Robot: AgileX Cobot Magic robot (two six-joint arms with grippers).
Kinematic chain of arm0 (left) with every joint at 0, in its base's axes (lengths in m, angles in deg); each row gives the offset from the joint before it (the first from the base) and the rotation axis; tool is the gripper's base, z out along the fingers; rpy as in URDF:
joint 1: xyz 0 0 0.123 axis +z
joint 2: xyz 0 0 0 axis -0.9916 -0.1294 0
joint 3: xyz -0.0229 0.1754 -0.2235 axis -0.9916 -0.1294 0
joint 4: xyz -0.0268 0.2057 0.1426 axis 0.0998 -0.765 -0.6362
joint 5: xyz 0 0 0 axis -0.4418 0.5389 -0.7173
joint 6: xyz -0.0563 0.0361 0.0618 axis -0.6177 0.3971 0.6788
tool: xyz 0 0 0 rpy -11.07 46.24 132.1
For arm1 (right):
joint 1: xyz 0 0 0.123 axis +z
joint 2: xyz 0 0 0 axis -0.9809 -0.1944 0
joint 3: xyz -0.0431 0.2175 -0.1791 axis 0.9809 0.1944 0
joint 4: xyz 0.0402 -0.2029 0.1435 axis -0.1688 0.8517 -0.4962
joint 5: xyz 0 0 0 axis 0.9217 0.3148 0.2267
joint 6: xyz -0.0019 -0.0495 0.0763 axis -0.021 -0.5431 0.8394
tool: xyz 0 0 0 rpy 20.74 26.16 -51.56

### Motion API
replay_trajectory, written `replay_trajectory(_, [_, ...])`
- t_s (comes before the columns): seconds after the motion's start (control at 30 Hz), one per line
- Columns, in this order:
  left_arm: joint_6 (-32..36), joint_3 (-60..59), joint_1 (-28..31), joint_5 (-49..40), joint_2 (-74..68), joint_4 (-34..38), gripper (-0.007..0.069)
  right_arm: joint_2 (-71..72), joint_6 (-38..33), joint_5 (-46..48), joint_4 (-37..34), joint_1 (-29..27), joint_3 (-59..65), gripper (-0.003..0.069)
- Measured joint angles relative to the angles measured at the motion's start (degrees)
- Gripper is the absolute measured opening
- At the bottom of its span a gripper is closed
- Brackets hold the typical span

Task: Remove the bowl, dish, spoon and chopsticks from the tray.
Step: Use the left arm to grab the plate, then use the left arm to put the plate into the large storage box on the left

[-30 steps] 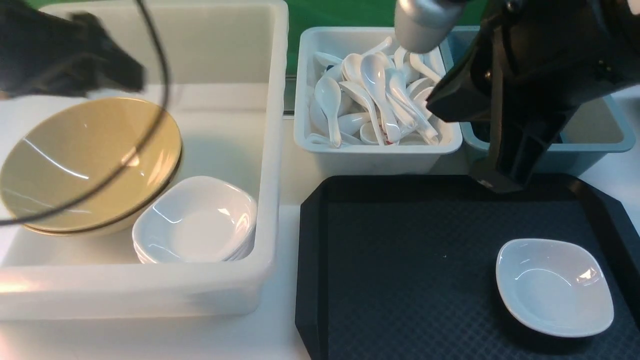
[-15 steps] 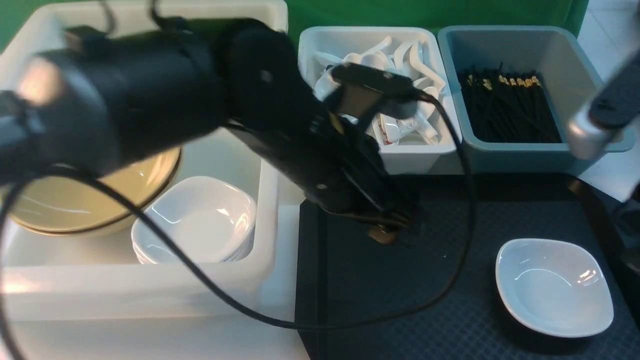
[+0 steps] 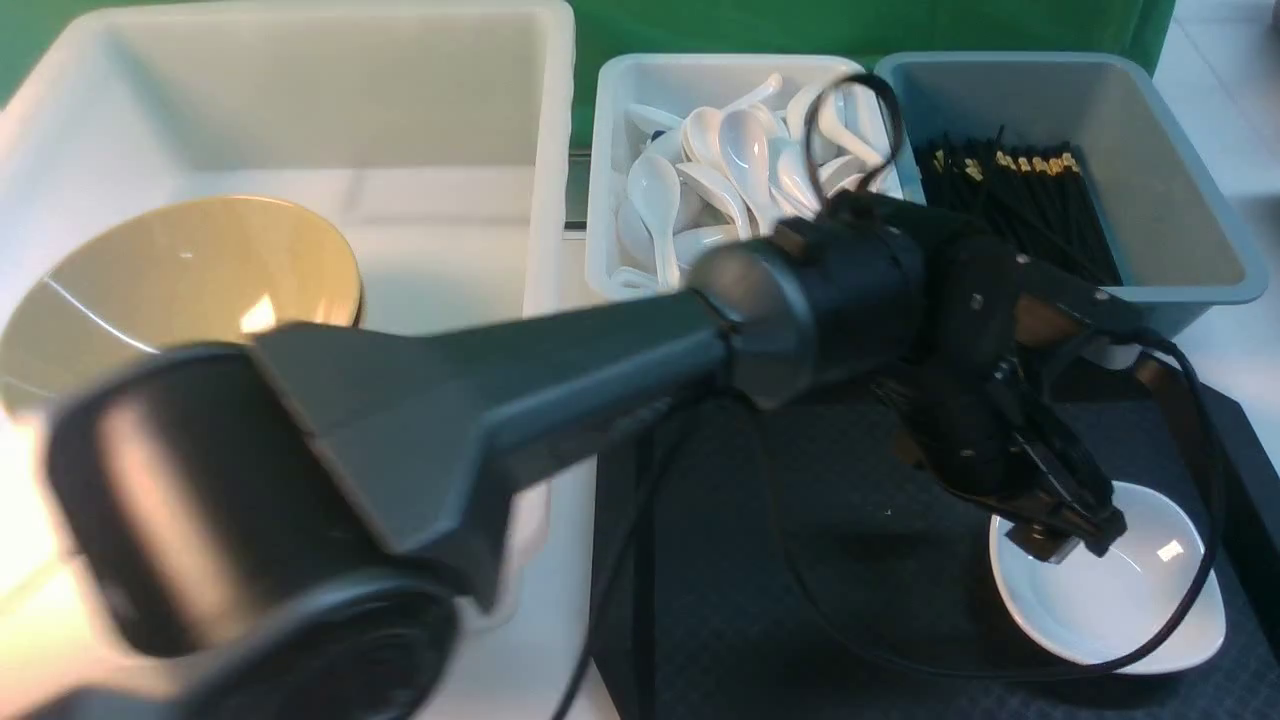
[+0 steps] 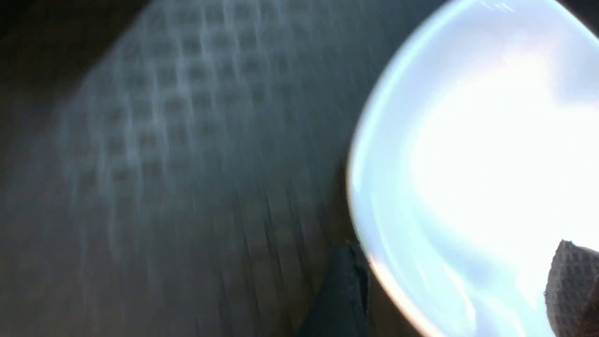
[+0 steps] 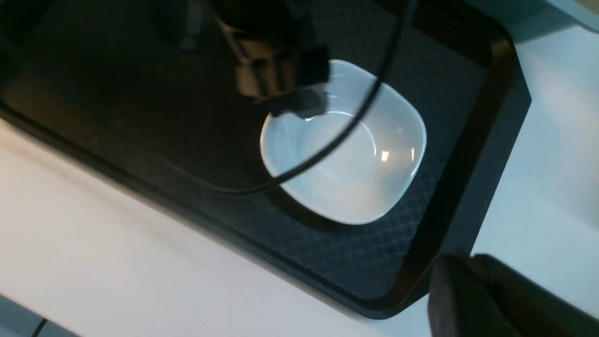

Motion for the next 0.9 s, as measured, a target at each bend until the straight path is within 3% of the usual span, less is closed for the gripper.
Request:
replay_trajectory(0.23, [-5.90, 7.66, 0.11, -1.15, -7.32, -5.27, 0.0458, 0.82, -0.14, -0.04, -0.18, 0.00, 2.85, 0.0045])
replay_trajectory(0.37, [-4.87, 8.23, 0.11, -3.08, -7.87, -3.09, 0.0291, 0.82, -1.22, -0.04, -0.30, 0.00, 3.45, 0.0045])
replay_trajectory(0.43, [-3.15, 8.29, 0.11, -4.05, -7.93, -1.03, 0.0162, 0.82, -1.54, -0.23, -0.36, 0.00, 3.50, 0.0045])
replay_trajectory(0.57, [-0.58, 10.64, 1.40, -10.38, -6.28, 3.48, 0.0032, 0.76, -6.66, -1.66, -4.14, 0.00, 3.32, 0.0045])
replay_trajectory(0.73, [4.44, 10.83, 7.10, -20.66, 3.63, 2.79, 0.0001, -2.26, -15.41, -1.66, -15.70, 0.00, -0.70, 0.0045])
replay_trajectory(0.9, [5.35, 7.35, 13.34, -22.29, 15.31, 2.25, 0.0001, -6.00, -19.87, -1.71, -21.92, 0.00, -5.60, 0.0045])
